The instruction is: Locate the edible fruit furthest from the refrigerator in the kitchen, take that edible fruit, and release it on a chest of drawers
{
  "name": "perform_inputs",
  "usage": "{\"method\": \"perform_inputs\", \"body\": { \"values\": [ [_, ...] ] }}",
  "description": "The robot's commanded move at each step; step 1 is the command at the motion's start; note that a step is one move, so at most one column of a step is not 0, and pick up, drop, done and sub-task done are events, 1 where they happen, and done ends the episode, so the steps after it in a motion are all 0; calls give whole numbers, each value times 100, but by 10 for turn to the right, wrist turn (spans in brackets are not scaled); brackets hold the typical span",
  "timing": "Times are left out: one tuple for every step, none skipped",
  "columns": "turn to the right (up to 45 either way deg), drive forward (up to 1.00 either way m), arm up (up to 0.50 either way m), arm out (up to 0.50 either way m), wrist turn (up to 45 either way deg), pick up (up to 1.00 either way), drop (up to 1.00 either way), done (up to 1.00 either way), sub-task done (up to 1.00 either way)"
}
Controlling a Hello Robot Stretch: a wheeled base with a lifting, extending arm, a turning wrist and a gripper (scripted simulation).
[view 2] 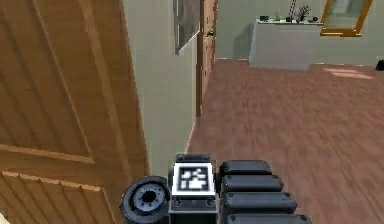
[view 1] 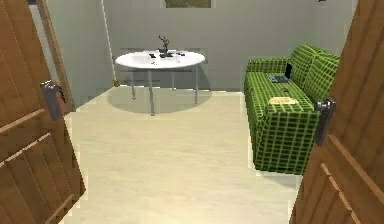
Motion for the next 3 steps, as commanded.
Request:
{"method": "perform_inputs", "body": {
  "values": [
    [0, 10, 0, 0, 0, 0, 0, 0, 0],
    [-90, 0, 0, 0, 0, 0, 0, 0, 0],
    [0, 100, 0, 0, 0, 0, 0, 0, 0]
  ]
}}
